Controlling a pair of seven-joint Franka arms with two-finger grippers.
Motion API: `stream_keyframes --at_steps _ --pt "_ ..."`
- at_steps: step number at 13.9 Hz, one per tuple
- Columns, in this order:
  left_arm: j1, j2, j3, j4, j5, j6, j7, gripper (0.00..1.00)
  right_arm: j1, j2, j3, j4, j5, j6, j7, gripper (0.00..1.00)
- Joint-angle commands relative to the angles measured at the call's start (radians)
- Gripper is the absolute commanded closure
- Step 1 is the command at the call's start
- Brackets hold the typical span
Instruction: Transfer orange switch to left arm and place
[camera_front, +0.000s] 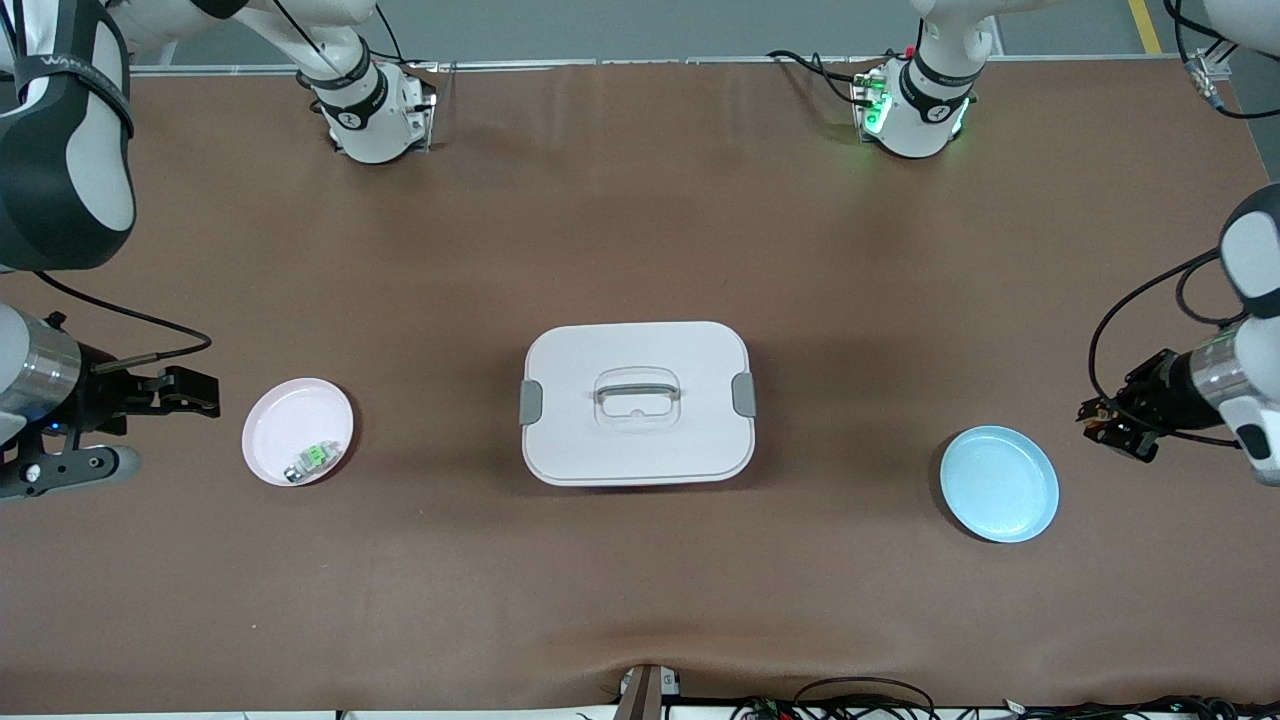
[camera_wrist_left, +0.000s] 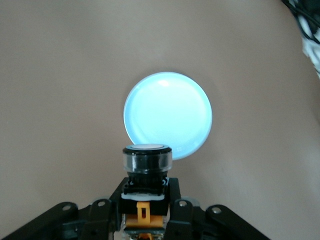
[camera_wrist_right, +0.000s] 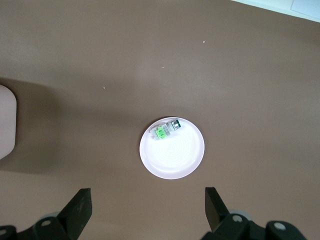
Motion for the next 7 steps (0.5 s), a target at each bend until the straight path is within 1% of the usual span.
stream_keyframes --at_steps 1,3,5,7 --pt "-0.031 0.053 0.000 0.013 0.083 0.054 -0.155 1.00 -0.032 -0.065 0.013 -0.024 -0.009 -0.014 -0.004 0.00" --pt "-0.037 0.090 0.000 0.013 0.083 0.094 -0.195 1.00 -0.055 -0.091 0.019 -0.024 0.002 -0.073 -0.006 0.00" --pt "-0.037 0.127 0.000 0.013 0.083 0.136 -0.215 1.00 -0.064 -0.148 0.024 -0.024 0.004 -0.141 -0.001 0.00" --pt "-0.037 0.168 0.002 0.013 0.085 0.189 -0.217 1.00 -0.067 -0.191 0.022 -0.026 0.008 -0.162 -0.003 0.00"
